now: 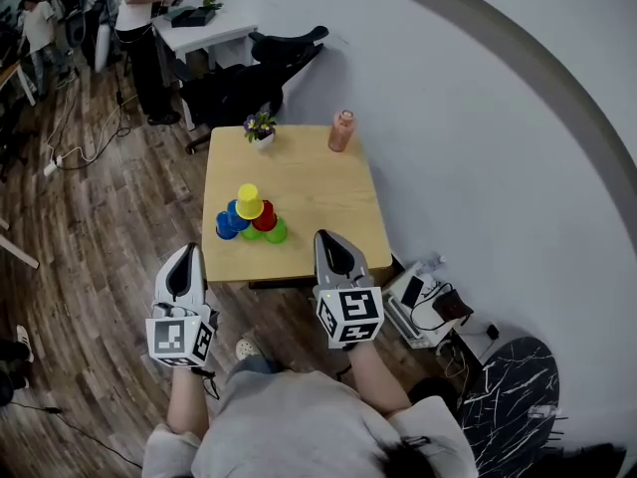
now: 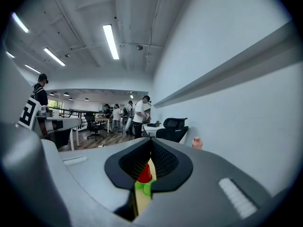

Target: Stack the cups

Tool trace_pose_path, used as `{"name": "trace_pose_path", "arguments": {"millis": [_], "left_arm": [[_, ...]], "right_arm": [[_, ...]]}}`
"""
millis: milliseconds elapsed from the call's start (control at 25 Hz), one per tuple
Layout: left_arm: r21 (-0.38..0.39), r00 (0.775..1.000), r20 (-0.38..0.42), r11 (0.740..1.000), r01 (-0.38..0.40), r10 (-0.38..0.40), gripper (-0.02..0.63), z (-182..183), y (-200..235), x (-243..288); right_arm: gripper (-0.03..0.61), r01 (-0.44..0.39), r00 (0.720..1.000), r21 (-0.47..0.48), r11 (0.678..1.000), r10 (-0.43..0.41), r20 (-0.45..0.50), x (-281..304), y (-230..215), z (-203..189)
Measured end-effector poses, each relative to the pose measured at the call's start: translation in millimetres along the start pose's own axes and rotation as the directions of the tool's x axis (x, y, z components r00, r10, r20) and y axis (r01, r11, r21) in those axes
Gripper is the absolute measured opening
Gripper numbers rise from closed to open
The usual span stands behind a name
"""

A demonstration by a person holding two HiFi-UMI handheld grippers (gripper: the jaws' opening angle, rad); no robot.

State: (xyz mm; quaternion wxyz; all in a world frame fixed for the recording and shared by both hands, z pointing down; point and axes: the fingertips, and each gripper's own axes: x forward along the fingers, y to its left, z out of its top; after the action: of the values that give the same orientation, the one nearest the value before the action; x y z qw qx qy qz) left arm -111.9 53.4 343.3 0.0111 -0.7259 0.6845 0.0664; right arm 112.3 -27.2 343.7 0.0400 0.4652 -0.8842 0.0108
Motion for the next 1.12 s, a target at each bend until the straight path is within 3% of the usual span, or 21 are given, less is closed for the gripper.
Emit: {"name": "trace_pose_path", "arguments": {"millis": [560,1120], "left_arm": [[-0.026,0.999,0.029,0.999,-0.025,0.026,0.058,10.8,-34.6,-52.3],[-0.014,0.998,0.056,1.0,-0.009,0.009,0.058,19.1,-53.0,-66.9]], "right_arm": [[0.005,0.017,0.998,0.015,1.0,-0.018,0.062,-76.5,-3.6,3.3],[0.005,0.017,0.997,0.008,1.0,-0.018,0.077,-97.0,-0.1,4.7]]}}
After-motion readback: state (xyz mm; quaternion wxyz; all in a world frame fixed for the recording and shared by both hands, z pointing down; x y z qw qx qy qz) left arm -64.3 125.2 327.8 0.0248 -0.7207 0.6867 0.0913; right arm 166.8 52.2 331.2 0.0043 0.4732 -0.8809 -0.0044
